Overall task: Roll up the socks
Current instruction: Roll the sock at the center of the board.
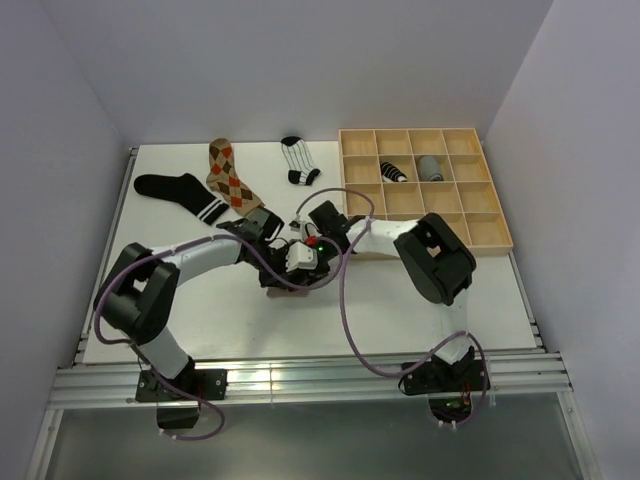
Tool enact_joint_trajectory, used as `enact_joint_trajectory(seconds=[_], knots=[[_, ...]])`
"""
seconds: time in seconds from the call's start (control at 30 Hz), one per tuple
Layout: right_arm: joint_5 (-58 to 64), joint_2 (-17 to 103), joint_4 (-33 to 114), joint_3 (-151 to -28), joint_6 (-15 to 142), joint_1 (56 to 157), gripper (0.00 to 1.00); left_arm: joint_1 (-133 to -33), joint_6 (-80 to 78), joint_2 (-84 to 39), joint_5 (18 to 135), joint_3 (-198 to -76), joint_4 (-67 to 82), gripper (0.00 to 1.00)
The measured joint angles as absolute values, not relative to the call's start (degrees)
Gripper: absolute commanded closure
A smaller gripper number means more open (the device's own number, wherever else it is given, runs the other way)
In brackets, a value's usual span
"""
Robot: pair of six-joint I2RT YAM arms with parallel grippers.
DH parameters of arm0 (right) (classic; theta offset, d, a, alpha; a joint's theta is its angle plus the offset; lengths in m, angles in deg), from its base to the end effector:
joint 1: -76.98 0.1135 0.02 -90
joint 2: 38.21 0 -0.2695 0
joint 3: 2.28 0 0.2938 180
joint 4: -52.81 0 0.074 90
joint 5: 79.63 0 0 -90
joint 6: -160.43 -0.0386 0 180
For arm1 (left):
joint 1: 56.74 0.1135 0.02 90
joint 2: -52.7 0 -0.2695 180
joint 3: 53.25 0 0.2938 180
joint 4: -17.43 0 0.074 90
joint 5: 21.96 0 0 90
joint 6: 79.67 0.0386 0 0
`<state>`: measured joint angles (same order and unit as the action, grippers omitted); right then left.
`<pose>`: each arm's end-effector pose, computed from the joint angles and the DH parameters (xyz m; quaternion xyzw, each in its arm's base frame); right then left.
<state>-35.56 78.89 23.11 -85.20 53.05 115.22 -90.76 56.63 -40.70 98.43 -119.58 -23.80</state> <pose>0.3207 0.2881 0.0978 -0.2491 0.8661 0.4332 0.0067 0.2686 -0.2049 0.1491 0.6490 0.6925 -0.2365 0.2081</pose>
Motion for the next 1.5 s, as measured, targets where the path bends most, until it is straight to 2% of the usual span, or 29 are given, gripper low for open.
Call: enact_joint_trajectory(seconds=[0.33,0.8,1.03,1.3,1.5], knots=[[-11.32,65.12,36.2,-70.64,40.98,115.14,0.41,-87.09,51.69,-51.15,105.32,-131.21,-32.61,1.0],[2.93,48.53,48.22,-54.31,35.15,116.23,0.41,-81.06,42.32,-64.77,113.54,-144.37,-48.37,1.0],[9.97,40.88,54.21,-45.94,39.34,123.42,0.38,-80.82,35.8,-70.23,113.45,-150.33,-55.52,1.0],[16.35,45.49,53.38,-53.79,54.16,135.77,0.36,-80.78,30.21,-74.47,112.84,-154.18,-60.92,1.0],[18.95,52.18,50.43,-60.45,64.24,140.49,0.36,-80.69,30.49,-77.01,112.9,-155.01,-65.77,0.98]])
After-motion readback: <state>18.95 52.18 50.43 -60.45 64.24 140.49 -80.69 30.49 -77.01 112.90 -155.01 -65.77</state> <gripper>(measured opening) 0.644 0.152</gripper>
